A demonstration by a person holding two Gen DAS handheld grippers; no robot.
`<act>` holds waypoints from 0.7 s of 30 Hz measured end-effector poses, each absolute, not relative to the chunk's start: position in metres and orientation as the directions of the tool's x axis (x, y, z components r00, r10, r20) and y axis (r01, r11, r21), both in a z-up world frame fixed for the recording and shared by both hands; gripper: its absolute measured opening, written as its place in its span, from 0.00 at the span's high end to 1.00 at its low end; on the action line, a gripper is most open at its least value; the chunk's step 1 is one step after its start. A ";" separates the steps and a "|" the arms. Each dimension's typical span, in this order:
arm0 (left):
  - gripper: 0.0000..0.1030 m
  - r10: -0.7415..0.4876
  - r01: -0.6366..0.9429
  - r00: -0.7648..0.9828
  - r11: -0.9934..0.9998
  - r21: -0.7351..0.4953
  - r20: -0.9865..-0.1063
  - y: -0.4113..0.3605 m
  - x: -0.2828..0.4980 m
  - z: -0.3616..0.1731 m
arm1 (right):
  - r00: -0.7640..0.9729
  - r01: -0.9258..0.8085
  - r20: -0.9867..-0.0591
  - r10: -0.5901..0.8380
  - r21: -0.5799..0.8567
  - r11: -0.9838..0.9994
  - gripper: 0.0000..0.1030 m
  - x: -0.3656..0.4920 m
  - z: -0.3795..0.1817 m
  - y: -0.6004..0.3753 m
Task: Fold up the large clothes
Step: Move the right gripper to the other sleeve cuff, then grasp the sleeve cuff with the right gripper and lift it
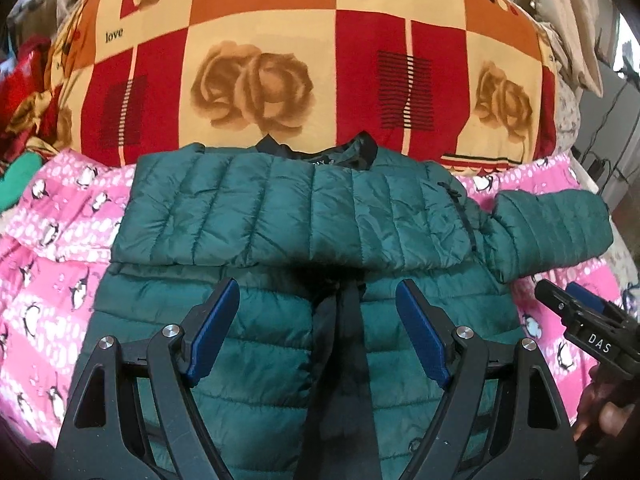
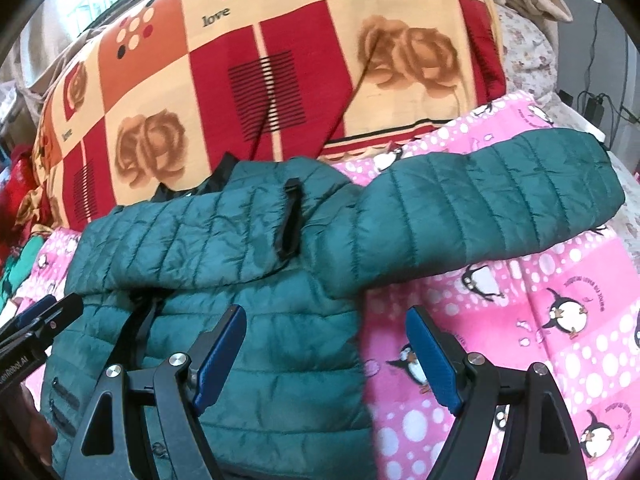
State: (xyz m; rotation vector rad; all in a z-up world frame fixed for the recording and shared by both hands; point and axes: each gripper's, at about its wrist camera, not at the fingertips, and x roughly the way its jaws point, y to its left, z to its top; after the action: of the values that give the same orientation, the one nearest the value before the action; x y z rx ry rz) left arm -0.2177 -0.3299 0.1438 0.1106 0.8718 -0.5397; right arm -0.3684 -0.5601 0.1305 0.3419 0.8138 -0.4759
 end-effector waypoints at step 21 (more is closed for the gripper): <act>0.21 -0.366 0.406 0.498 0.899 -0.161 -0.786 -0.315 -0.173 0.123 | 0.503 0.711 -0.741 -0.445 0.063 0.700 0.23 -0.382 0.125 -0.671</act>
State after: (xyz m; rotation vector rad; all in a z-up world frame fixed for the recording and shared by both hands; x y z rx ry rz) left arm -0.1732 -0.3153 0.1226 0.0476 0.9399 -0.4673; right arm -0.3815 -0.6712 0.1250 0.3863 0.7658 -0.7192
